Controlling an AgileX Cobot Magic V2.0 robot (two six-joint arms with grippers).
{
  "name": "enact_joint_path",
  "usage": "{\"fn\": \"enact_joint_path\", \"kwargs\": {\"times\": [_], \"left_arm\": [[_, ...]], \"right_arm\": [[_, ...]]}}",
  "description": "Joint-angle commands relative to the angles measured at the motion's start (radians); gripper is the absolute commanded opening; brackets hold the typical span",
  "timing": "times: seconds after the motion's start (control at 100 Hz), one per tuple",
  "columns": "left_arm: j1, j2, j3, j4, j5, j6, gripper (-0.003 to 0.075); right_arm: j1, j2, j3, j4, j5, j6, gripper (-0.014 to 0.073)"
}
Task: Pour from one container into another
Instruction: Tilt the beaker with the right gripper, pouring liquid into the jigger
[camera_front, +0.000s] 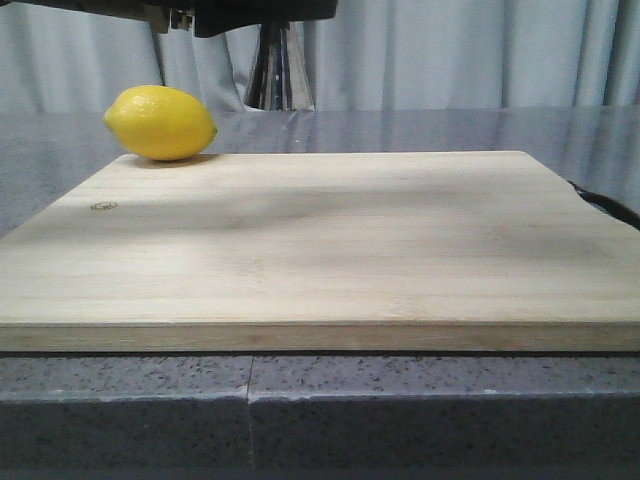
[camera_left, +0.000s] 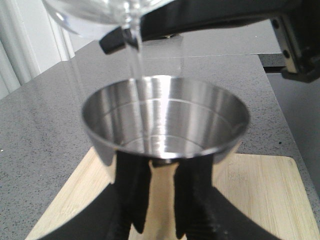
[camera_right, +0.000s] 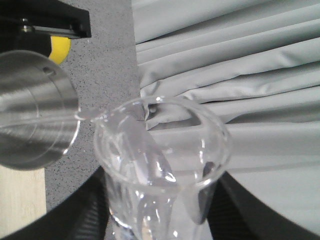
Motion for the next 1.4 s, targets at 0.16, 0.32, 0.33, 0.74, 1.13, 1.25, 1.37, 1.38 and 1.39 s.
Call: {"fn": "enact_joint_path", "kwargs": {"times": [0.16, 0.32, 0.33, 0.74, 1.13, 1.25, 1.37, 1.38, 1.39], "left_arm": [[-0.008, -0.043, -0.030, -0.091, 0.054, -0.010, 0.0197], [-0.008, -0.043, -0.030, -0.091, 0.054, -0.010, 0.0197], [-0.008, -0.043, -0.030, -0.091, 0.054, -0.010, 0.0197], [-0.008, -0.043, -0.030, -0.091, 0.054, -0.010, 0.0197], [-0.008, -0.043, -0.030, -0.091, 0.054, -0.010, 0.0197], [-0.008, -0.043, -0.030, -0.091, 0.054, -0.010, 0.0197], [-0.008, -0.043, -0.030, -0.091, 0.054, -0.010, 0.0197], [-0.008, -0.043, -0.030, -0.091, 0.054, -0.010, 0.0197], [-0.008, -0.043, -0.030, -0.091, 0.054, -0.010, 0.0197]], "right_arm": [[-0.001, -0.027, -0.037, -0.067, -0.080, -0.005, 0.0279], [-0.001, -0.027, -0.037, -0.094, -0.081, -0.005, 0.0279], [-0.001, -0.027, -0.037, -0.094, -0.081, -0.005, 0.0279], [-0.001, -0.027, -0.037, -0.149, -0.081, -0.005, 0.0279], [-0.001, -0.027, -0.037, -0.198, -0.081, -0.005, 0.0279], [-0.001, -0.027, -0.037, -0.202, -0.083, -0.005, 0.0279], [-0.001, -0.027, -0.037, -0.215, -0.089, -0.005, 0.0279], [-0.001, -0.027, -0.037, -0.217, -0.089, -0.005, 0.0279], [-0.001, -0.027, -0.037, -0.219, -0.089, -0.005, 0.0279]]}}
